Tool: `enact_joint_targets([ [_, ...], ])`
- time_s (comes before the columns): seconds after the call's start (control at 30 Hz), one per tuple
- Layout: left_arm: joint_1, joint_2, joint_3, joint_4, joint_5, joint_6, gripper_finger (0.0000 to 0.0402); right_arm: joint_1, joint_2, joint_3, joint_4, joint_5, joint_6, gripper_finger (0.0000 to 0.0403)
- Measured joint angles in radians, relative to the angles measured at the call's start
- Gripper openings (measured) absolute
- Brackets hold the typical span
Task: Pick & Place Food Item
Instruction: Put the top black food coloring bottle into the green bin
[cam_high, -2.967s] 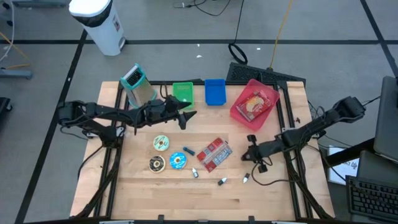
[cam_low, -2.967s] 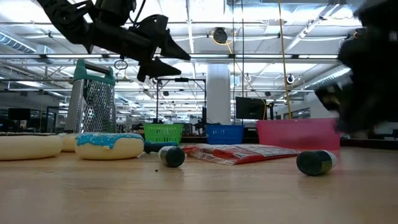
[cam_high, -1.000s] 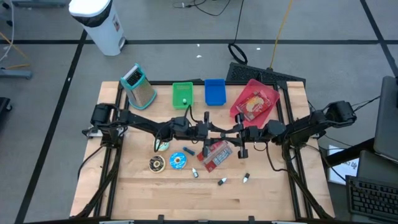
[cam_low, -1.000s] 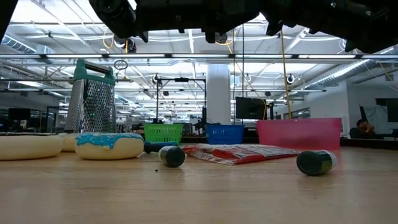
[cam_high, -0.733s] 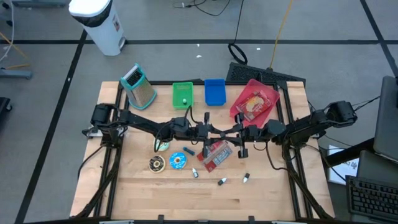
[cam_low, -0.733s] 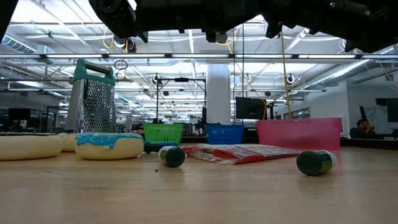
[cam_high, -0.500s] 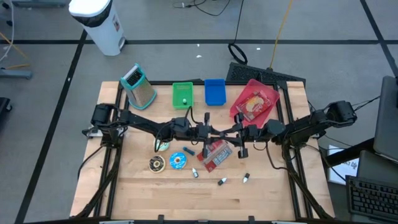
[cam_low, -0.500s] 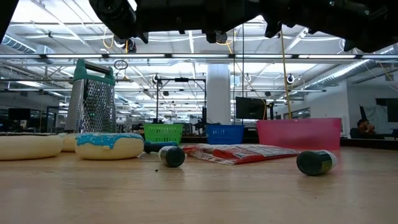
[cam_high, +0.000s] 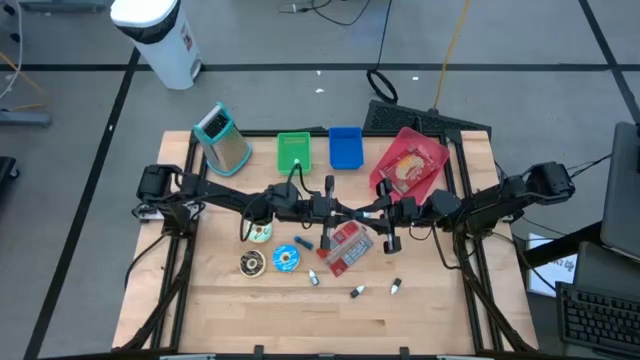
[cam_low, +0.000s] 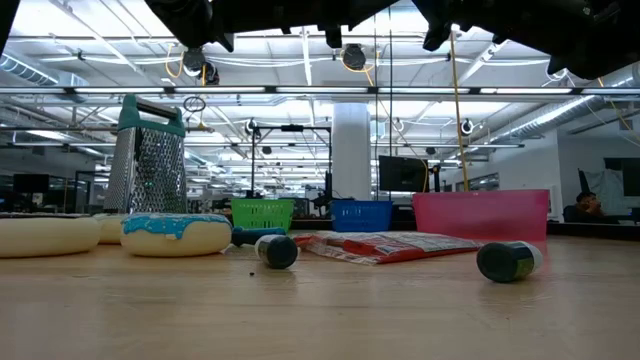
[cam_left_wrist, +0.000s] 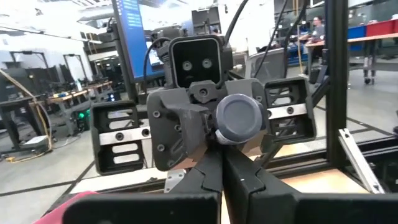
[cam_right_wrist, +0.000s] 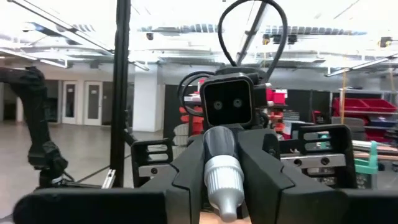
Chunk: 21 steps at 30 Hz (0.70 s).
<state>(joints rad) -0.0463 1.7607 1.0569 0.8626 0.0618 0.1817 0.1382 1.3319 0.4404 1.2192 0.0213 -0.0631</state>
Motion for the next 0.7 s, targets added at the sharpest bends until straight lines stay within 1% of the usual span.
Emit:
enact_joint_targets([
  [0.07,-0.001,0.0,0.0,-0.003,0.004,0.0,0.0003,-0.001,0.0,0.0,0.0,-0.019,0.0,0.0075],
  [0.27,-0.001,0.0,0.0,-0.079,0.005,-0.004,0.0021,-0.001,0.002,-0.004,0.007,-0.023,-0.002,0.0069],
  [0.37,-0.001,-0.003,0.001,-0.105,0.004,-0.042,0.0019,-0.001,-0.015,-0.004,-0.013,-0.024,-0.05,0.0069],
  [0.43,0.0,-0.003,0.002,-0.11,0.0,-0.12,0.0014,0.0,-0.041,-0.004,-0.051,-0.024,-0.083,0.0068],
  [0.53,0.009,-0.003,0.002,-0.112,0.0,-0.299,0.0016,0.0,-0.103,-0.004,-0.139,-0.025,-0.132,0.0067],
  [0.6,0.025,-0.004,0.005,-0.127,0.037,-0.417,0.0032,0.001,-0.148,-0.004,-0.206,-0.025,-0.168,0.0067],
  [0.7,0.042,-0.004,0.005,-0.143,0.078,-0.592,0.0077,0.001,-0.212,-0.004,-0.315,-0.021,-0.23,0.0067],
])
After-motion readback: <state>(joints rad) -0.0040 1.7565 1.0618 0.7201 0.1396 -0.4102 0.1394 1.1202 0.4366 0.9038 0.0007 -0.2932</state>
